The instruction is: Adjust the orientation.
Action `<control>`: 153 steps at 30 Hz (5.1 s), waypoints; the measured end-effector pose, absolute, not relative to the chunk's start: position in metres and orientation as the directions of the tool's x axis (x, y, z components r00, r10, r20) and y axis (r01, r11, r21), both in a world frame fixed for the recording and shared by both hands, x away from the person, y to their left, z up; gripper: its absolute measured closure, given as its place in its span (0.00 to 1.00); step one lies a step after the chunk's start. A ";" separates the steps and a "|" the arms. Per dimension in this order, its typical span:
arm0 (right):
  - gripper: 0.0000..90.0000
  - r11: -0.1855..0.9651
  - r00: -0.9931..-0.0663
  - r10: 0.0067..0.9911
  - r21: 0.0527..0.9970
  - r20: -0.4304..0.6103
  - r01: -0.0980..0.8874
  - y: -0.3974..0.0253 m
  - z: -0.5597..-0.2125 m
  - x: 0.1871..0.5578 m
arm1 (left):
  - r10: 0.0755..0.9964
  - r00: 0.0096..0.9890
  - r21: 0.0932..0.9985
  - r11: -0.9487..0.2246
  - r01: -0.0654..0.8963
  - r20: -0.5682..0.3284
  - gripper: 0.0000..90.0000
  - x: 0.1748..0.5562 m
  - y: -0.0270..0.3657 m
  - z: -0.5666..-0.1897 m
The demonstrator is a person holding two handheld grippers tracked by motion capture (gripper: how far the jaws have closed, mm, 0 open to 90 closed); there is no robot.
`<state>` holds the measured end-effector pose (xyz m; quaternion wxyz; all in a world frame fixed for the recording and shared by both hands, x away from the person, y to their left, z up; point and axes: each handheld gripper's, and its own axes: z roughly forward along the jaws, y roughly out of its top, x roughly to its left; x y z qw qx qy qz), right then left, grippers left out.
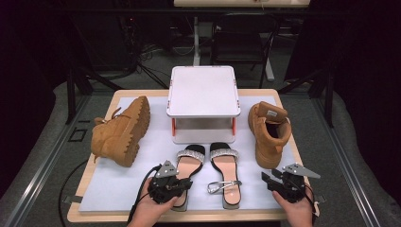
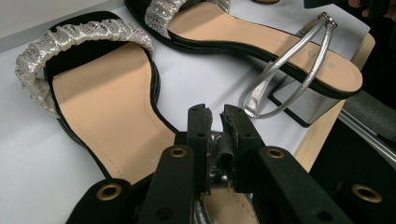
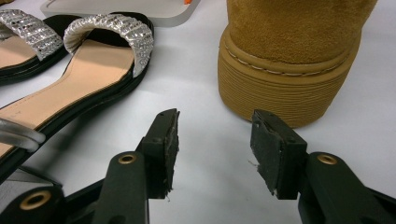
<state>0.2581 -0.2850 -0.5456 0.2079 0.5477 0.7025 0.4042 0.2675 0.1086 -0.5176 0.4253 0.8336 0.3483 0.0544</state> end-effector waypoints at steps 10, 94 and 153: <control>0.57 0.071 -0.313 0.937 0.795 0.154 0.603 -0.284 -0.546 0.258 | 0.629 0.751 0.756 -0.387 0.527 -0.201 0.88 0.266 0.109 -0.519; 0.57 0.039 -0.291 0.941 0.794 0.175 0.606 -0.291 -0.547 0.258 | 0.741 0.619 0.705 -0.292 0.647 -0.261 0.97 0.264 0.169 -0.529; 0.57 0.031 -0.279 0.944 0.792 0.177 0.610 -0.293 -0.547 0.258 | 0.794 0.543 0.692 -0.229 0.684 -0.274 0.98 0.276 0.229 -0.526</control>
